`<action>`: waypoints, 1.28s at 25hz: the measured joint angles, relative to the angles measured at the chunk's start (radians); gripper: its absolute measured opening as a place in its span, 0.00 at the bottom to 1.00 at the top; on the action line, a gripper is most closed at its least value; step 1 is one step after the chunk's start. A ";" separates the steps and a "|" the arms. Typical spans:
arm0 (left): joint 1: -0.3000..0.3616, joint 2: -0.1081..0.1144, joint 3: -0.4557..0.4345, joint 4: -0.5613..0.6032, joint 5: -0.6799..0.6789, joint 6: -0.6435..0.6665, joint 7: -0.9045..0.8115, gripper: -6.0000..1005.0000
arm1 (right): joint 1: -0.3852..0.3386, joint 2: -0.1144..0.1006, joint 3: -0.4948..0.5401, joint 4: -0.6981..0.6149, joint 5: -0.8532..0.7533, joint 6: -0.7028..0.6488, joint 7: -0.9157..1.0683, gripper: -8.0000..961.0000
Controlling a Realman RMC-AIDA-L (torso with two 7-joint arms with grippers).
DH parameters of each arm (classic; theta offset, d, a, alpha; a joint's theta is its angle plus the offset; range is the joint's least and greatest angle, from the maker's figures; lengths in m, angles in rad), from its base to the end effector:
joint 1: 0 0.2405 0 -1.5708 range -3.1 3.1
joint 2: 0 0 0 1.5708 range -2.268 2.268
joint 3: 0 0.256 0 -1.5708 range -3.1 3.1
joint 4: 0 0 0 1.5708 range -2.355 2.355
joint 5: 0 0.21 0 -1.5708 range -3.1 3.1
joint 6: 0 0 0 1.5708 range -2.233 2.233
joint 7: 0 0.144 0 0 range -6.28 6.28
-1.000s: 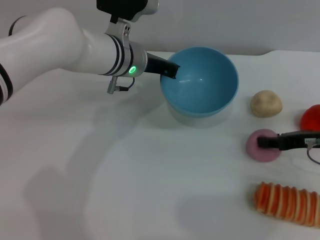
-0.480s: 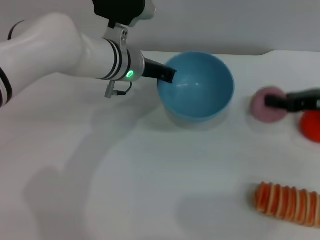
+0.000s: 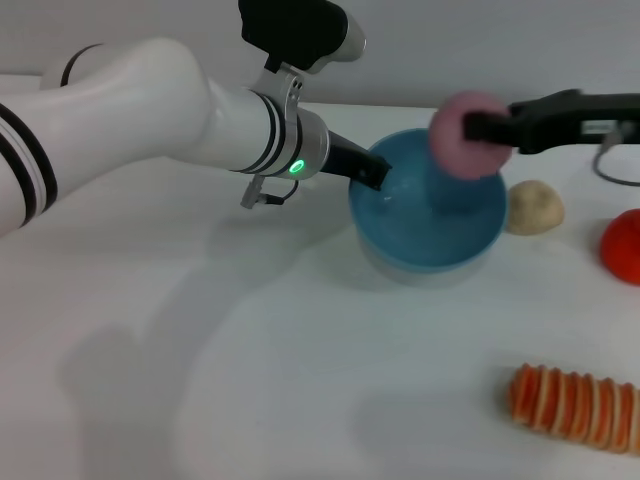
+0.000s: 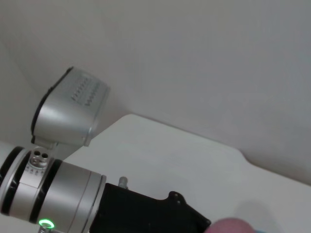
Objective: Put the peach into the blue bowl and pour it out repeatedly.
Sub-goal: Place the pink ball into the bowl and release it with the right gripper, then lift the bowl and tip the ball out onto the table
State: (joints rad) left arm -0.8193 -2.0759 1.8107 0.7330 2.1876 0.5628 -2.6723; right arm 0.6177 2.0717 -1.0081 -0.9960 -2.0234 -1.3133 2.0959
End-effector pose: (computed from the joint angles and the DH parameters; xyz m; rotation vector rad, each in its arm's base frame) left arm -0.1599 0.4181 -0.1097 -2.4182 -0.8870 -0.0224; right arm 0.1865 0.3949 0.0171 -2.6049 0.9471 0.4806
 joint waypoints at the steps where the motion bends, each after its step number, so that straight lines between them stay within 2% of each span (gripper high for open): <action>1: 0.001 0.000 0.000 0.001 -0.004 0.000 0.000 0.00 | 0.015 0.000 -0.011 0.027 -0.001 0.013 0.000 0.15; 5: 0.004 0.001 -0.001 0.003 -0.005 0.000 0.000 0.00 | 0.052 -0.001 -0.046 0.105 -0.006 0.062 -0.003 0.13; 10: 0.005 0.002 0.000 0.003 -0.006 -0.010 0.000 0.00 | 0.057 -0.001 -0.085 0.116 -0.008 0.104 -0.009 0.12; 21: 0.008 0.002 0.001 -0.002 -0.013 -0.013 0.000 0.00 | 0.013 -0.003 -0.073 0.087 -0.005 0.127 -0.013 0.59; 27: 0.010 0.002 0.001 -0.004 -0.013 -0.028 0.001 0.00 | -0.069 0.003 -0.066 0.004 -0.003 0.170 -0.063 0.61; 30: 0.021 0.002 0.001 -0.006 -0.012 -0.049 0.004 0.00 | -0.138 0.011 -0.041 -0.005 0.058 0.255 -0.203 0.61; 32: 0.030 0.002 0.001 -0.007 -0.012 -0.065 0.004 0.00 | -0.195 0.012 -0.033 0.024 0.196 0.317 -0.378 0.61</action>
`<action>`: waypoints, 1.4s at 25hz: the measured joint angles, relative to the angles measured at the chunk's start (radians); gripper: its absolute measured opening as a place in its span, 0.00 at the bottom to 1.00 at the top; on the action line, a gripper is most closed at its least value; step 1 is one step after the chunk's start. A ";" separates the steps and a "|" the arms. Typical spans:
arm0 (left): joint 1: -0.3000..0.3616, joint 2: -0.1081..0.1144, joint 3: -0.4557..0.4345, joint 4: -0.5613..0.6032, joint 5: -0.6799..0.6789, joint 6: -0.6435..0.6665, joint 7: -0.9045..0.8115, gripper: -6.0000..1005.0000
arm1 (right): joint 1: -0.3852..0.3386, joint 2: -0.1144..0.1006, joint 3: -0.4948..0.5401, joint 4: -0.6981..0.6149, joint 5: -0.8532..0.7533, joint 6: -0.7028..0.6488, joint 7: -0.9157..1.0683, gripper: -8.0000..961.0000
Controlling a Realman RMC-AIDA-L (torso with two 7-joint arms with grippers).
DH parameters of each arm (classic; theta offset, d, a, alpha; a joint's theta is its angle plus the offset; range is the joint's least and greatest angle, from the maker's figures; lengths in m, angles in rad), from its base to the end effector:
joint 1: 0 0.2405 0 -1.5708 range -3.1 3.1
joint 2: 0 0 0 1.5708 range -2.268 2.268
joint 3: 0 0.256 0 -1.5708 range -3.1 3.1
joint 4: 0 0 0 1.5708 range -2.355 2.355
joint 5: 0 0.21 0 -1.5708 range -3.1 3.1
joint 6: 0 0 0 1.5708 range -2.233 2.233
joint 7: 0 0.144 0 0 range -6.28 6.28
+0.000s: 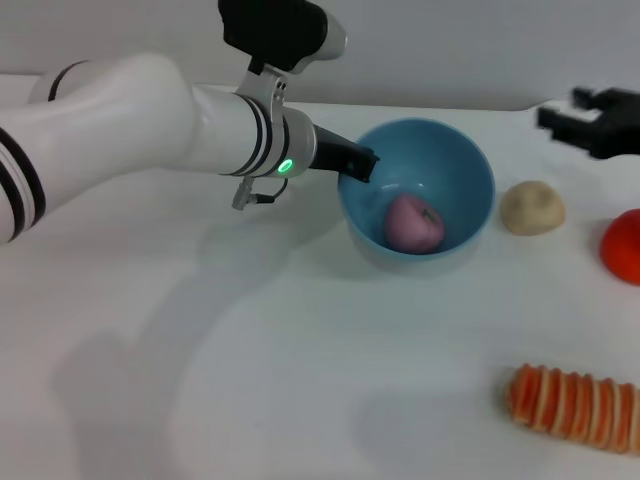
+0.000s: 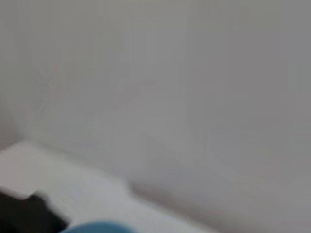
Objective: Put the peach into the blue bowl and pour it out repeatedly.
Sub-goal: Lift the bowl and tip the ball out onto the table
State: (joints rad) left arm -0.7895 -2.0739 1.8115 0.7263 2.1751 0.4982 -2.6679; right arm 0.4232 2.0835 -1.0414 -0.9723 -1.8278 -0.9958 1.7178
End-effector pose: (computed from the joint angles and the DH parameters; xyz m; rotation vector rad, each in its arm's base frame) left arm -0.1704 0.4205 -0.1055 -2.3631 -0.9019 -0.0661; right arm 0.2549 0.3886 0.0321 -2.2914 0.7286 0.4878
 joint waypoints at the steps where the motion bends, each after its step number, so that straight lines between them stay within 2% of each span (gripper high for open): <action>1: 0.005 0.000 0.000 0.000 0.000 -0.004 0.000 0.00 | -0.031 0.000 0.000 0.020 0.089 0.027 -0.096 0.61; 4: 0.011 0.000 0.003 -0.001 0.000 -0.011 0.000 0.00 | -0.102 -0.001 -0.006 0.111 0.400 0.083 -0.433 0.61; 7: 0.012 0.000 0.022 0.000 0.000 -0.027 0.001 0.00 | -0.134 -0.002 -0.001 0.254 0.708 0.082 -0.771 0.61; 11: 0.000 -0.001 0.058 0.006 0.000 -0.057 0.003 0.00 | -0.142 -0.004 0.001 0.423 0.979 0.055 -1.060 0.61; 14: -0.018 -0.001 0.084 0.020 0.006 -0.073 0.010 0.00 | -0.142 -0.005 0.001 0.526 1.091 0.023 -1.145 0.61; 18: -0.043 0.004 0.091 0.061 0.025 -0.085 0.087 0.00 | -0.143 -0.006 0.002 0.637 1.177 -0.028 -1.172 0.61; 22: -0.067 0.001 0.101 0.129 0.179 -0.102 0.161 0.00 | -0.143 -0.007 0.016 0.709 1.221 -0.057 -1.175 0.61; 24: -0.073 -0.001 0.135 0.160 0.275 -0.116 0.163 0.00 | -0.143 -0.007 0.035 0.739 1.226 -0.073 -1.175 0.61; 26: -0.073 -0.002 0.205 0.210 0.393 -0.146 0.163 0.00 | -0.144 -0.007 0.053 0.771 1.228 -0.094 -1.175 0.61; 32: -0.058 -0.003 0.344 0.314 0.641 -0.206 0.165 0.00 | -0.154 -0.007 0.145 0.847 1.230 -0.152 -1.177 0.61; 35: -0.055 -0.004 0.386 0.342 0.704 -0.222 0.193 0.00 | -0.161 -0.007 0.166 0.860 1.231 -0.170 -1.177 0.61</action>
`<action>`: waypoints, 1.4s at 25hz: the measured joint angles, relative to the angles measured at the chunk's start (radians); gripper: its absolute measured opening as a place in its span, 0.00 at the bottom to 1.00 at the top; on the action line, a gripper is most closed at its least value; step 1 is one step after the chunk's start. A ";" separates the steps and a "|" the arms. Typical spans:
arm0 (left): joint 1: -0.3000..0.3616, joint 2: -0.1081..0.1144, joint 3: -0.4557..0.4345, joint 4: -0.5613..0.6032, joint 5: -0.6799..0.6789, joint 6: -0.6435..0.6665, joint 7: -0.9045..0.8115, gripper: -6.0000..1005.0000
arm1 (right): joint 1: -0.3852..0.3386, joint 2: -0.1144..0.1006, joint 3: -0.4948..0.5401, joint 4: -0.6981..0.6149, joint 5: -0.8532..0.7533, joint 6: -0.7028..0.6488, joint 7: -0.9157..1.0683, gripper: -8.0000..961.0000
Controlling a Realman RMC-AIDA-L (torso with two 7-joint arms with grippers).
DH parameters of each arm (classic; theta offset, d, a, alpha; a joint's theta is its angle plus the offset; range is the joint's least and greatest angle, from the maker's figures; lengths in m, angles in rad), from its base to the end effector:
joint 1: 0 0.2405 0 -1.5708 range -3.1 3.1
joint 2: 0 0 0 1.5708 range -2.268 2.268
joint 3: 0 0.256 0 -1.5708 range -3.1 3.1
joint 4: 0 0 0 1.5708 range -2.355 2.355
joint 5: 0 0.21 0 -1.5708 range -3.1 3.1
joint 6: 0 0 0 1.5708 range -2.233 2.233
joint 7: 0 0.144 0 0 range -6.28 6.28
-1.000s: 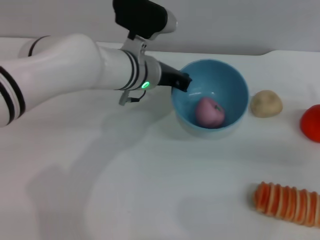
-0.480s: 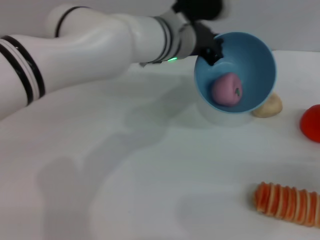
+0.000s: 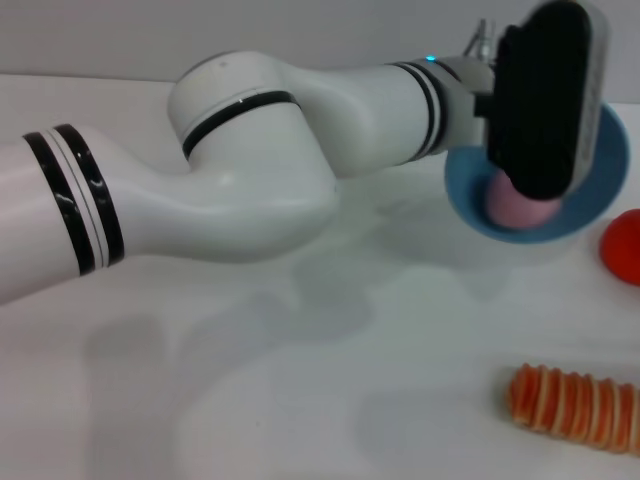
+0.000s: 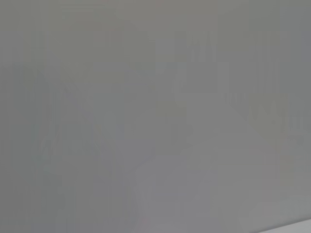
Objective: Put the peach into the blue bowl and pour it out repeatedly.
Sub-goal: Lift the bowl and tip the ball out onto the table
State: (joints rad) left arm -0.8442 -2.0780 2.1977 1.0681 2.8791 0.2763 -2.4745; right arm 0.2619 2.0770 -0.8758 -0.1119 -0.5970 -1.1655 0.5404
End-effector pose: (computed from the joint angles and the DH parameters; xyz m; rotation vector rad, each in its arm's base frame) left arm -0.0391 0.3850 -0.1360 -2.2958 0.7895 0.0865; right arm 0.4048 0.2680 0.0214 -1.4375 0.8426 0.7069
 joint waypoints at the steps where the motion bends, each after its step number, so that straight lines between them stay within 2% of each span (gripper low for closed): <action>1: 0.001 0.000 0.005 0.010 0.002 -0.005 0.031 0.00 | -0.001 0.000 0.002 0.003 0.000 -0.002 0.000 0.61; 11: 0.027 -0.001 0.059 0.056 0.006 -0.085 0.331 0.00 | 0.005 0.001 0.003 0.011 0.001 -0.002 -0.001 0.61; 12: 0.050 -0.001 0.082 0.052 0.007 -0.148 0.439 0.00 | 0.006 0.001 0.003 0.012 0.001 -0.003 -0.001 0.61; 19: 0.104 -0.001 0.114 0.050 0.009 -0.264 0.690 0.00 | 0.015 0.002 0.003 0.019 0.002 0.003 0.003 0.61; 26: 0.123 -0.001 0.160 0.019 0.009 -0.358 0.750 0.00 | 0.018 0.002 0.003 0.022 0.003 0.004 0.005 0.61; 30: 0.139 -0.001 0.196 -0.029 0.010 -0.483 0.801 0.00 | 0.026 0.002 0.003 0.023 0.004 0.005 0.004 0.61; 35: 0.150 -0.001 0.214 -0.035 0.010 -0.513 0.842 0.00 | 0.031 0.002 0.003 0.027 0.003 0.006 0.002 0.61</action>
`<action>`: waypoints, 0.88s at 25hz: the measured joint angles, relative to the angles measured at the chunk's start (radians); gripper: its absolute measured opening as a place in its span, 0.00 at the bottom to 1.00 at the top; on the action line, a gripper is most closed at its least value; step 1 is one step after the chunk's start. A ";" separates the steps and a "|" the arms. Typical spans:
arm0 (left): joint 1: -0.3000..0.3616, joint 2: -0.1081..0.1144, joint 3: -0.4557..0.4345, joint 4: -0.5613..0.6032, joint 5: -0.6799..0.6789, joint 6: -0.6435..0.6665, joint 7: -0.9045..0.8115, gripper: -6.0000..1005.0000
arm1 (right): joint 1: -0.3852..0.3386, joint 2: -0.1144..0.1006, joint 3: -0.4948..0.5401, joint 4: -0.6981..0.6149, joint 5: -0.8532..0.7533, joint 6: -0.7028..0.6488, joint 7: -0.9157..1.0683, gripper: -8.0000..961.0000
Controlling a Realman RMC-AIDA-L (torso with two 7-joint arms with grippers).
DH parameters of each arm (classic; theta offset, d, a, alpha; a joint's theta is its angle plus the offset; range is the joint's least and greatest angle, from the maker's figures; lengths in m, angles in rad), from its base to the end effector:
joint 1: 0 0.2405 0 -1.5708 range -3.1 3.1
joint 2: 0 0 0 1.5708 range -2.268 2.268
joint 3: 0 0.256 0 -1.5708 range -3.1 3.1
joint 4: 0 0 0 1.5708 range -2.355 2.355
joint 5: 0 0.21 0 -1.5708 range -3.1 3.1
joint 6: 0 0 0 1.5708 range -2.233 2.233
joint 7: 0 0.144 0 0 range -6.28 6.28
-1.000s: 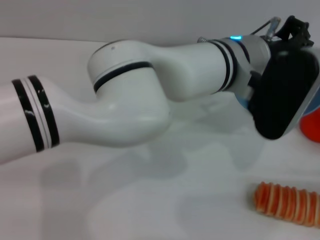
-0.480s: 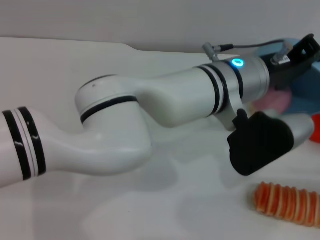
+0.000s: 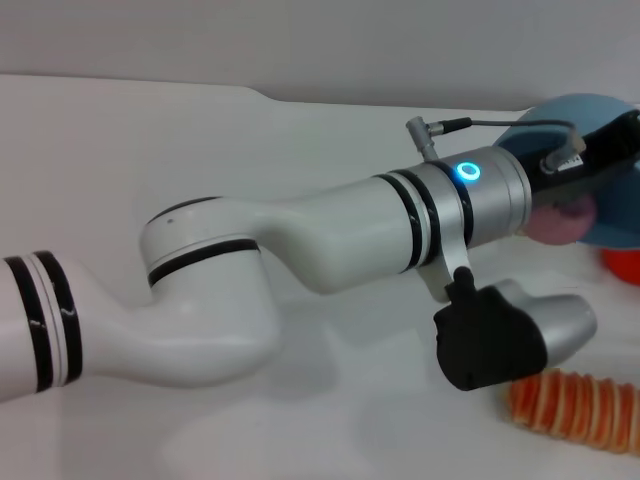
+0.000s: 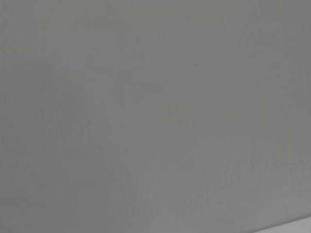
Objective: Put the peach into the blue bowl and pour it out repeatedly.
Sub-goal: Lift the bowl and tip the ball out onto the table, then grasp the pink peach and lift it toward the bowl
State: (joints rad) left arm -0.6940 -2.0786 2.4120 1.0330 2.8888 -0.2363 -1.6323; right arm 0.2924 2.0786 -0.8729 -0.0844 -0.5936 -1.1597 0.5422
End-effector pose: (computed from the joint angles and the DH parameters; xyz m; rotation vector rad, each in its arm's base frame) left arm -0.0479 0.3232 -0.1593 -1.6278 1.7550 0.0372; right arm 0.3998 0.2752 0.0153 -1.4456 0.8605 0.7206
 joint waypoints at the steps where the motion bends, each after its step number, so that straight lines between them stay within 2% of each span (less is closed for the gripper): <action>1: 0.004 0.000 0.004 0.000 0.000 -0.006 0.021 0.00 | 0.001 0.000 0.000 0.000 0.000 0.000 0.000 0.61; 8: 0.021 0.000 0.016 0.002 -0.010 -0.036 0.085 0.00 | 0.003 0.000 0.000 0.000 0.000 0.003 -0.001 0.61; 11: 0.024 0.000 0.012 0.006 -0.091 -0.042 0.074 0.00 | 0.004 0.000 0.000 0.001 0.000 0.006 0.002 0.61; 13: 0.020 0.000 0.008 0.004 -0.231 -0.059 0.054 0.00 | 0.008 -0.001 0.000 0.004 0.000 0.014 0.014 0.61; 17: 0.011 0.000 -0.024 -0.004 -0.615 -0.097 0.007 0.00 | 0.016 -0.007 -0.016 0.006 -0.039 0.042 0.114 0.61; 18: 0.011 0.000 -0.040 -0.005 -0.721 -0.105 0.001 0.00 | 0.018 -0.010 -0.022 0.000 -0.070 0.046 0.155 0.61; 19: 0.008 0.000 -0.078 -0.016 -0.899 -0.105 -0.003 0.00 | 0.018 -0.018 -0.042 -0.033 -0.173 0.049 0.267 0.61; 20: 0.008 0.000 -0.078 -0.016 -0.899 -0.105 -0.003 0.00 | 0.018 -0.018 -0.042 -0.033 -0.173 0.049 0.267 0.61; 22: 0.004 0.000 -0.115 -0.033 -1.063 -0.094 -0.010 0.00 | 0.017 -0.027 -0.071 -0.094 -0.339 0.046 0.424 0.61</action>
State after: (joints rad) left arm -0.6897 -2.0784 2.2972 0.9996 1.8261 -0.3303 -1.6427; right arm 0.3094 2.0517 -0.9440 -0.1788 -0.9329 -1.1139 0.9665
